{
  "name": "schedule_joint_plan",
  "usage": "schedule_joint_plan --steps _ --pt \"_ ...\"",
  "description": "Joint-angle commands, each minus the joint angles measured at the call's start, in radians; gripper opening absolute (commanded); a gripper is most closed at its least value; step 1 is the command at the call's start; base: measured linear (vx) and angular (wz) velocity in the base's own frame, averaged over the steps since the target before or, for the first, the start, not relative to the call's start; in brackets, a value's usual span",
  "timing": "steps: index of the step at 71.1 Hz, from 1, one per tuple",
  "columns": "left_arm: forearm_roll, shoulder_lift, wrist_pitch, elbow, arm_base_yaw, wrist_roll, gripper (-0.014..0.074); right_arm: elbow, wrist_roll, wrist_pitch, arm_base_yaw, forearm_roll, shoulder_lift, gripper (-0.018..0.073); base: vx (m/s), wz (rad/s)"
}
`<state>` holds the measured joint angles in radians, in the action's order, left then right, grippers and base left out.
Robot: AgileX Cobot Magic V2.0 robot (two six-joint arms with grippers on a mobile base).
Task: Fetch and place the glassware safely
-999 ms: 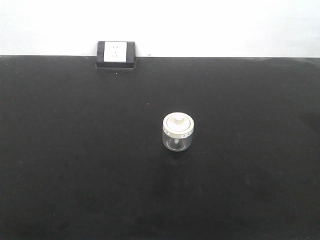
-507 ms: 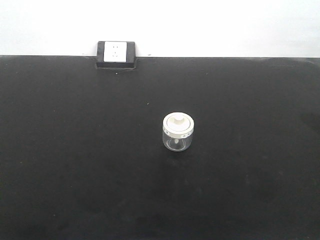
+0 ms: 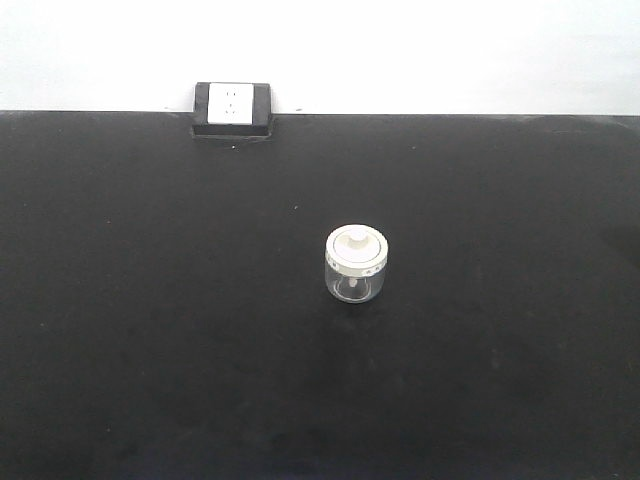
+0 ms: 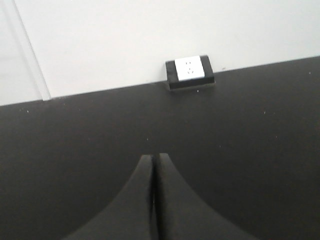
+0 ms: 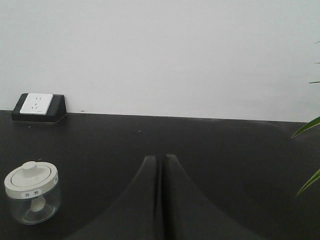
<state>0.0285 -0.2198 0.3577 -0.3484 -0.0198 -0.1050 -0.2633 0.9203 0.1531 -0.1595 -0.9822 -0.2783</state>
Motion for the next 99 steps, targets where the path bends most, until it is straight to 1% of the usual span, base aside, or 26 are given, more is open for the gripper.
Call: schedule_joint_plan --steps 1,14,25,35,40,49,99 --pt "-0.004 0.03 -0.069 0.015 -0.006 0.002 -0.0007 -0.028 -0.01 -0.039 0.004 -0.02 -0.006 -0.0004 0.0 0.0" --pt "-0.011 0.138 -0.087 0.163 -0.006 0.002 -0.0007 -0.028 -0.01 -0.035 0.004 -0.02 -0.006 -0.0003 0.0 0.0" --pt "-0.073 0.239 -0.099 0.298 -0.006 0.002 -0.0007 -0.028 -0.01 -0.035 0.004 -0.02 -0.006 -0.0003 0.0 0.0" --pt "-0.11 0.244 -0.206 0.411 -0.006 0.002 -0.0007 -0.028 -0.01 -0.035 0.004 -0.02 -0.006 -0.0003 0.0 0.0" --pt "-0.105 0.245 -0.168 0.405 -0.006 -0.001 -0.0007 -0.028 -0.01 -0.035 0.004 -0.02 -0.006 -0.0003 0.0 0.0" --pt "-0.071 0.245 -0.189 0.405 -0.006 -0.002 -0.0007 -0.028 -0.01 -0.036 0.004 -0.02 -0.006 -0.0003 0.0 0.0" --pt "-0.076 0.244 -0.203 0.405 -0.006 -0.002 -0.0007 -0.028 -0.01 -0.036 0.004 -0.02 -0.006 -0.0003 0.0 0.0"
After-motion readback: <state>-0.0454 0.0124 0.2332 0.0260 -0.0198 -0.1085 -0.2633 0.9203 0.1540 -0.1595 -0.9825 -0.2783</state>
